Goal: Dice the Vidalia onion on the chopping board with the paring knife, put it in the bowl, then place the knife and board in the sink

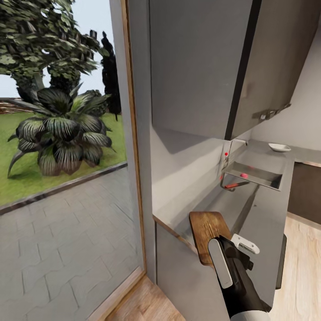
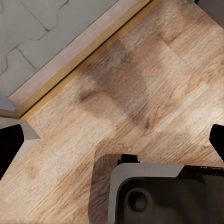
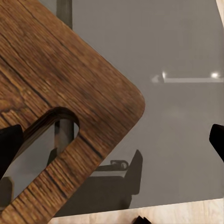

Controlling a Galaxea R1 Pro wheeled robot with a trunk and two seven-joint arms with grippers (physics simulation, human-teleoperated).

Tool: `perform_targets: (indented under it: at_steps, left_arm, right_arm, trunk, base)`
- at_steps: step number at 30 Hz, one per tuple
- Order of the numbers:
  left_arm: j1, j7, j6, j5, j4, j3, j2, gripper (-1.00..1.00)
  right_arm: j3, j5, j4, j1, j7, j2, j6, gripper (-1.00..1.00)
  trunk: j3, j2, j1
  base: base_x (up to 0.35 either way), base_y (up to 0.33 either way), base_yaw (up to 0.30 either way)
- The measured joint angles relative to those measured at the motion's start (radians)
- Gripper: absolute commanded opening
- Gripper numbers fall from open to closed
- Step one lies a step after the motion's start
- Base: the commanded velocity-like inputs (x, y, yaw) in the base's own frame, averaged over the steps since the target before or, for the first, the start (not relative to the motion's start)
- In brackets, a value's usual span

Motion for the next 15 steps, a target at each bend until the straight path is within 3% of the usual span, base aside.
perform_targets:
  at_steps: [15]
  left_arm:
    - [0.0,-0.001,0.0,0.0,-0.001,-0.001,-0.001,1.0]
  right_arm:
    - [0.0,0.0,0.0,0.0,0.001,0.0,0.0,1.0]
  trunk:
    - [-0.01,0.0,0.0]
  base:
    - [0.0,0.0,0.0]
